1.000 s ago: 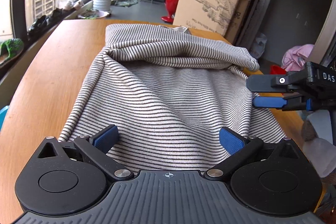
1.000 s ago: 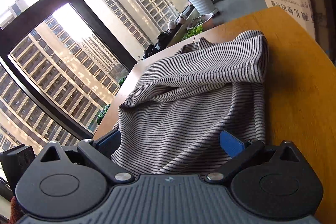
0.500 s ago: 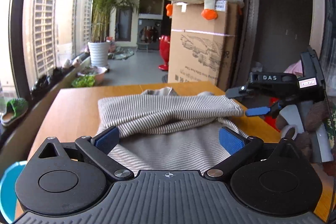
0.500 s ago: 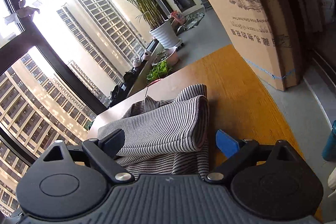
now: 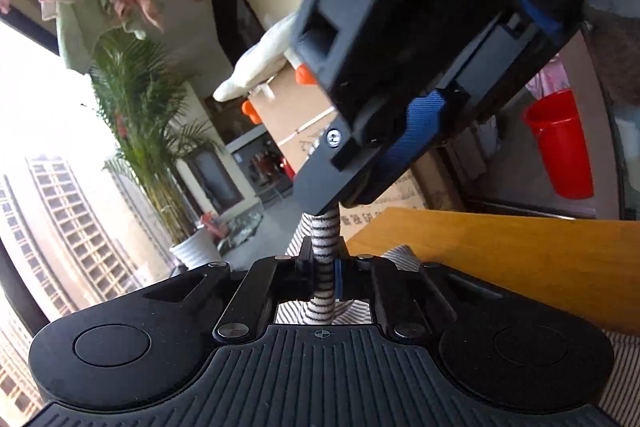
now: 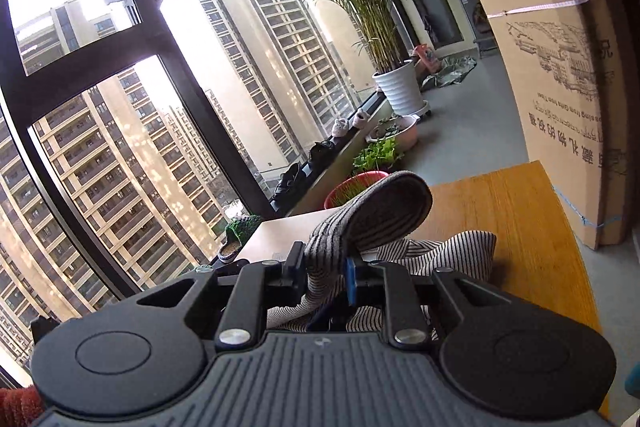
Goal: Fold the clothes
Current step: 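Grasp the striped shirt's edges with both grippers, then lift the shirt with both grippers and shake it out flat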
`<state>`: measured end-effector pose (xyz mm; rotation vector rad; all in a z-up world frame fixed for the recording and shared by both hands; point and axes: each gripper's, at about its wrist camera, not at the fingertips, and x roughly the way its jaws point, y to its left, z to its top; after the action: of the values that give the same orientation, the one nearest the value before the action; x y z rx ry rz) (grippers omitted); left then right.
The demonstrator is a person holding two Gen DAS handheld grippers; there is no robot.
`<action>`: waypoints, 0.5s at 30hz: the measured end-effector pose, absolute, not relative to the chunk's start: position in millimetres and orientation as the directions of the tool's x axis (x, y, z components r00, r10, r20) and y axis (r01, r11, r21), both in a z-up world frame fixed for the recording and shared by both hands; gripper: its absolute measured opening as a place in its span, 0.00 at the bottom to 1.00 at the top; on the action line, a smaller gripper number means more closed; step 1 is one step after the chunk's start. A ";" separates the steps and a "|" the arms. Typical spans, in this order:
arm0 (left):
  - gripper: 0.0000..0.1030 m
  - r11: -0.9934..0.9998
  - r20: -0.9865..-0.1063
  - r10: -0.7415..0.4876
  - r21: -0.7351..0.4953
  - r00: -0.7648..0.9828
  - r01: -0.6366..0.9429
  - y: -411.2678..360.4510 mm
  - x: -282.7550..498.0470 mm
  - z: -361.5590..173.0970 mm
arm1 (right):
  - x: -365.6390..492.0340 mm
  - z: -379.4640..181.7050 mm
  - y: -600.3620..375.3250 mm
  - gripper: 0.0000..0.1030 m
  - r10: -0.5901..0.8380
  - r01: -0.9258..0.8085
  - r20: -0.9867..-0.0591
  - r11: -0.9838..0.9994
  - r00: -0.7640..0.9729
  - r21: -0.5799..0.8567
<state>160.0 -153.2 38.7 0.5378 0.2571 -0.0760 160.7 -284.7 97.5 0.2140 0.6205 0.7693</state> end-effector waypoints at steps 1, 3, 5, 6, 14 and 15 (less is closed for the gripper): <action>0.09 0.876 -0.258 0.020 0.471 0.966 0.108 -136.3 163.2 48.4 | 156.7 104.8 -286.2 0.19 0.695 -0.594 -0.428 0.718 0.578 0.363; 0.09 0.898 -0.229 0.093 0.440 0.969 0.018 -98.6 162.2 66.7 | 149.7 115.6 -290.6 0.29 0.665 -0.600 -0.376 0.746 0.645 0.289; 0.09 0.900 -0.194 0.203 0.423 0.960 -0.105 -54.6 160.7 91.0 | 142.8 120.6 -290.1 0.46 0.631 -0.598 -0.341 0.774 0.696 0.210; 0.09 0.899 -0.179 0.261 0.402 0.949 -0.172 -30.6 157.4 104.5 | 142.3 120.0 -286.6 0.48 0.614 -0.596 -0.337 0.785 0.714 0.167; 0.08 0.885 -0.154 0.459 0.164 0.875 -0.435 95.5 76.6 117.4 | 168.2 65.8 -174.8 0.48 0.662 -0.693 -0.466 0.708 0.587 0.135; 0.08 0.888 -0.159 0.456 0.150 0.875 -0.435 101.1 69.0 114.2 | 169.4 58.5 -156.2 0.48 0.666 -0.710 -0.490 0.693 0.563 0.127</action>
<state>69.0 101.1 114.2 0.1105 0.1930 0.4663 169.4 -156.2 58.5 -0.0878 0.5384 0.8109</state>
